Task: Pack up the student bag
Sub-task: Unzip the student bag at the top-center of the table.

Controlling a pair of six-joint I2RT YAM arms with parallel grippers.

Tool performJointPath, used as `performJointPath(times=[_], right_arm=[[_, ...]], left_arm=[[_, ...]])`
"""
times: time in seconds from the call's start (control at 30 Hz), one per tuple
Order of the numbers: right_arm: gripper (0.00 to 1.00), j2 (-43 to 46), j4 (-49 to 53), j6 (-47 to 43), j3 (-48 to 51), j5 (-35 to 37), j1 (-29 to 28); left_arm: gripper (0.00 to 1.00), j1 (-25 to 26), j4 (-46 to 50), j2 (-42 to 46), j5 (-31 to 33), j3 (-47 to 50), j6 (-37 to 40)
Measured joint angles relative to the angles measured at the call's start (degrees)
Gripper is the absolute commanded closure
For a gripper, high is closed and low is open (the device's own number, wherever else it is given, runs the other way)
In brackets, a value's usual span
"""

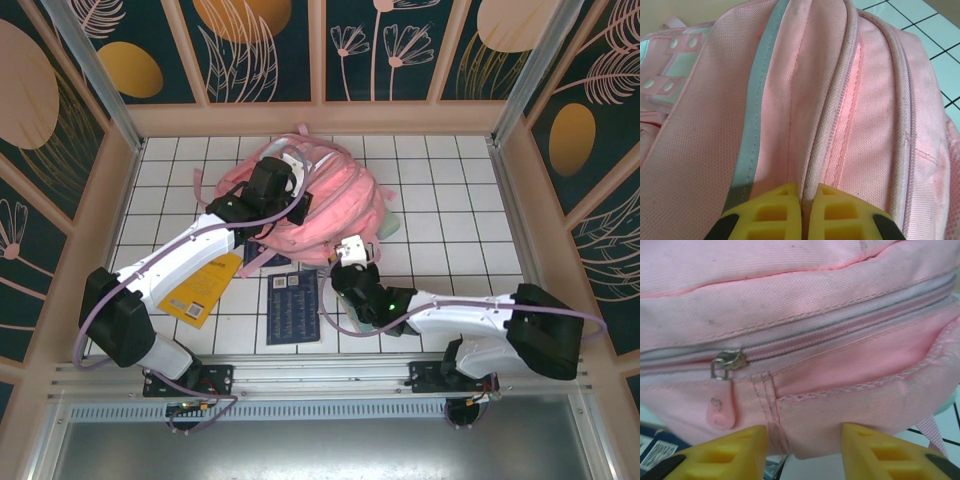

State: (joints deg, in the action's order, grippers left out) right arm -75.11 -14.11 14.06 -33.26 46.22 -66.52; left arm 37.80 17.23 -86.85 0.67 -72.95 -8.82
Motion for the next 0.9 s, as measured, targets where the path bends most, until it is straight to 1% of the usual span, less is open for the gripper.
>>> performJointPath(times=[0.13,0.33,0.47,0.6,0.67,0.83,0.9], right_arm=[[0.65,-2.0,-1.0,0.4,-0.6,3.6,-1.4],[0.71,-2.0,-2.1,1.4,-1.0,5.5,-3.1],[0.70,-2.0,-2.1,2.3,-1.3,6.4,-4.1],[0.63,-3.0,-2.1,4.0,-2.1,6.7,-4.2],[0.60,-4.0,-2.0,4.5,-2.7,6.8,-4.2],[0.60,-7.4,-1.7,5.4,-4.5,6.7,-4.2],[0.63,-9.3,-0.5,6.2,-5.8,6.7,-4.2]], left_arm=[[1.00,-0.2,-0.3,-0.3,-0.4,0.1,-1.0],[1.00,-0.5,-0.8,-1.3,-1.4,0.1,-2.2],[1.00,-0.6,-0.8,-2.1,-2.3,0.1,-2.7],[1.00,-0.8,-0.8,-2.3,-3.0,0.1,-3.1],[1.00,-0.9,-0.9,-2.3,-3.0,0.1,-3.1],[1.00,-1.0,-1.1,-2.3,-3.2,0.1,-3.1],[1.00,-1.1,-1.2,-2.3,-3.2,0.1,-3.1]])
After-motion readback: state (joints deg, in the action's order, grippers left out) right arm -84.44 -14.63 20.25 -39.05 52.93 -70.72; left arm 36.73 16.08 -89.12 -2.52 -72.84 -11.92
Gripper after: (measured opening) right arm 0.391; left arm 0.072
